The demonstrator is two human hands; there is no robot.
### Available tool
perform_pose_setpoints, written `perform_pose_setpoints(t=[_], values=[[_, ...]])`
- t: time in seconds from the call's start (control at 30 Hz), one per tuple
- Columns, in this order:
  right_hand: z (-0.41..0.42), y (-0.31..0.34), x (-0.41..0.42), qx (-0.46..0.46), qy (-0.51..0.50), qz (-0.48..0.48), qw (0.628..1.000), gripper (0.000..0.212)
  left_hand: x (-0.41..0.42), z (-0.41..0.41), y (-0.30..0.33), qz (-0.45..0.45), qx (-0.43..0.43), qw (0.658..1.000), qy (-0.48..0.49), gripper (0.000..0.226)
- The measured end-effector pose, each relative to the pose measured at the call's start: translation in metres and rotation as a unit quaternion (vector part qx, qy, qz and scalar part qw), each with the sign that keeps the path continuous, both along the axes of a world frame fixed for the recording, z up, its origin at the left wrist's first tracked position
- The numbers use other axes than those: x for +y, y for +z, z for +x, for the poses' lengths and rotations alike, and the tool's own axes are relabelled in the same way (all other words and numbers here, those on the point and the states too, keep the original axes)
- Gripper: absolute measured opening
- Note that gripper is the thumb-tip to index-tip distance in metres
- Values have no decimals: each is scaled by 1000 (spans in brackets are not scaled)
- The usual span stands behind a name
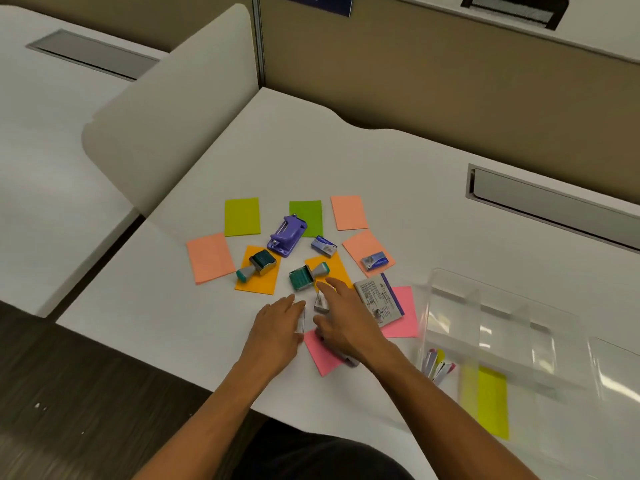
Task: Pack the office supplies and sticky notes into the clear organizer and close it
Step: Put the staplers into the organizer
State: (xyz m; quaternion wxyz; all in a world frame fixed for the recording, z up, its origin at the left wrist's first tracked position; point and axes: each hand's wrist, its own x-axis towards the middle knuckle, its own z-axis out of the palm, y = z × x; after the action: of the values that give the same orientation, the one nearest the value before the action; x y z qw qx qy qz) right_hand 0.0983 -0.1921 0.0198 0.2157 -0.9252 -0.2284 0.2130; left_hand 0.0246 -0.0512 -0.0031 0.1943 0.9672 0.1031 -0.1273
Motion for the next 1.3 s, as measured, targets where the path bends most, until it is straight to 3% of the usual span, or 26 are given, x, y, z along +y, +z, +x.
perform_pose_setpoints(t=[0.47,0.73,0.9,1.07,1.3], values=[[9,-15,16,-78,-1,-82,994,61,15,7,-1,-69,-34,997,9,62],[9,1,3,-78,-64,-19,995,54,2,15,18,-127,-103,986,35,56],[9,17,-28,-93,-102,17,990,60,-22,29,27,-140,-97,985,26,56],[6,28,-77,-122,-157,78,977,53,-56,46,39,-149,-139,979,-25,53],[7,30,-149,-166,-217,77,959,56,-115,67,56,-119,-163,974,-101,50]])
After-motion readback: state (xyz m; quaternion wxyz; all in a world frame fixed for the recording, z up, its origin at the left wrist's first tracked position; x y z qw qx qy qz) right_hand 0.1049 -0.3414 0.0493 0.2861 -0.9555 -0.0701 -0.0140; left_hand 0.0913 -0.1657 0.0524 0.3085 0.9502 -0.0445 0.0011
